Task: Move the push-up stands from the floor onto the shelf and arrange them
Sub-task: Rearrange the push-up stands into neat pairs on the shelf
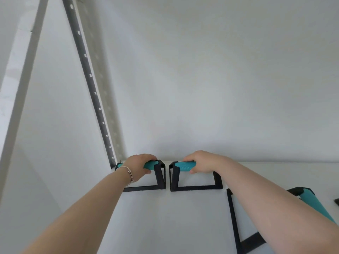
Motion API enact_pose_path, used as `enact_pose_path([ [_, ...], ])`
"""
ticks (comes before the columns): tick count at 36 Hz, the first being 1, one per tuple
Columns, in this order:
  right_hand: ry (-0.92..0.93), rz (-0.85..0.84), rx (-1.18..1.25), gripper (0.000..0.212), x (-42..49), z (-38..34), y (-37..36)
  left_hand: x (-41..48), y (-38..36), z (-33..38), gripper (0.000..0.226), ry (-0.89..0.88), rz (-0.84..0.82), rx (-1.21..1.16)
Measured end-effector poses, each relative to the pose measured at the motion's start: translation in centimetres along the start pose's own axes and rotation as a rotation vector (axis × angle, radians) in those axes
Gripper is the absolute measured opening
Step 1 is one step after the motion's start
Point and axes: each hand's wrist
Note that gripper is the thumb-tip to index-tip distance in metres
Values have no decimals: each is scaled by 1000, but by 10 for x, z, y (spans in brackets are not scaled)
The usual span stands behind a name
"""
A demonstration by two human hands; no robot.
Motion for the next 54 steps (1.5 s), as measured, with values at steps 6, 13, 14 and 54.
enact_pose_path([
  [6,-44,29,90,48,0,15,-18,2,-5,-17,55,78,5,40],
  [13,-79,160,60,36,12,16,-32,5,-14,-22,39,76,73,128],
  [14,-77,159,58,37,14,17,-32,7,-15,-21,40,79,73,127],
  [54,-98,154,72,46,32,30,-21,34,-15,-27,38,38,75,138],
])
Point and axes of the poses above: each hand's wrist, its own x-axis towards the middle knuckle, its own y-axis out of the back of the hand, z = x × y, and after that the axes turned 14 degrees about -x, right-handed
